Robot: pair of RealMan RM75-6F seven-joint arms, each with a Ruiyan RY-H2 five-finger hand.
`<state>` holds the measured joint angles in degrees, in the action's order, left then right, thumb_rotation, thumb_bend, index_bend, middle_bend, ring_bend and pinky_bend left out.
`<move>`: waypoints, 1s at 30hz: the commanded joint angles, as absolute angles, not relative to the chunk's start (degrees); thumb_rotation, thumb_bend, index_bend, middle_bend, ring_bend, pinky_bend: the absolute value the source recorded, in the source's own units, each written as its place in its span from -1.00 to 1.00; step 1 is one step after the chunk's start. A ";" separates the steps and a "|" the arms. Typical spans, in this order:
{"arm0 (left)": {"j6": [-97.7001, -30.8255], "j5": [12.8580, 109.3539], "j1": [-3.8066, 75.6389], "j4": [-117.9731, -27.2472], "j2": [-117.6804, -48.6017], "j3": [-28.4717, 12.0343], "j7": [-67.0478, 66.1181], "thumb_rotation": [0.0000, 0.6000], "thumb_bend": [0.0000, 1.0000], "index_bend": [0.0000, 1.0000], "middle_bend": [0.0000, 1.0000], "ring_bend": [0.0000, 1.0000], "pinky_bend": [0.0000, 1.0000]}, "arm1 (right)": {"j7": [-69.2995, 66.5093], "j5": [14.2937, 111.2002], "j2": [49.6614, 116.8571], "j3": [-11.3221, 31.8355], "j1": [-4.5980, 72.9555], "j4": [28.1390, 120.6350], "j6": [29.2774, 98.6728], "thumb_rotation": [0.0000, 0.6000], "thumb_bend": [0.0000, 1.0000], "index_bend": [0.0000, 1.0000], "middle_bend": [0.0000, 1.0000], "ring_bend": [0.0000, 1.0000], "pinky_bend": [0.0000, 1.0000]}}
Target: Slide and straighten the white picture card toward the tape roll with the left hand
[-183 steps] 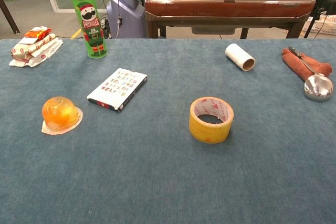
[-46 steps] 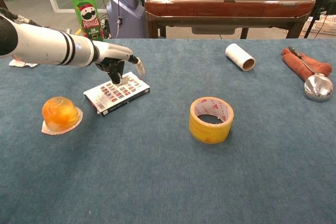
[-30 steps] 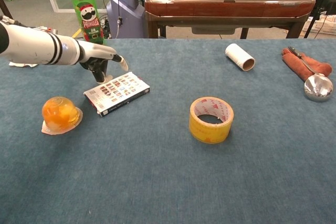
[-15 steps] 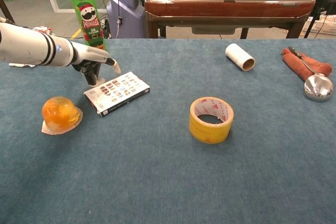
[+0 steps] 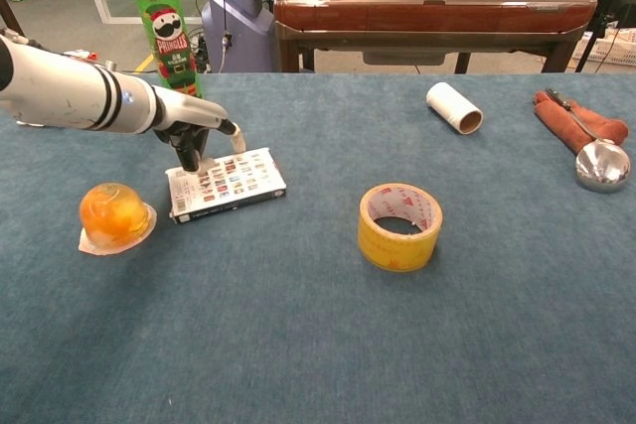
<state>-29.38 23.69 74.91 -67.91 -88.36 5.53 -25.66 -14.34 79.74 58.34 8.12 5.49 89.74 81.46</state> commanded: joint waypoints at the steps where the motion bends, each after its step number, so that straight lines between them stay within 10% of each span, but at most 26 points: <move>1: -29.41 23.82 75.69 -69.18 -88.06 5.73 -26.21 1.00 0.20 -0.53 1.00 0.98 1.00 | -14.40 79.70 58.14 8.15 5.37 89.94 81.59 1.00 -0.74 -0.80 -0.75 -0.99 -0.61; 30: -32.78 19.72 75.52 -72.20 -84.01 10.53 -29.43 1.00 0.19 -0.50 1.00 0.98 1.00 | -14.34 79.23 58.03 8.19 5.61 89.92 80.78 1.00 -0.74 -0.78 -0.75 -0.99 -0.61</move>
<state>-32.46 19.80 75.54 -71.64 -84.51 10.28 -29.18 -14.34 79.24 58.03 8.19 5.61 89.92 80.78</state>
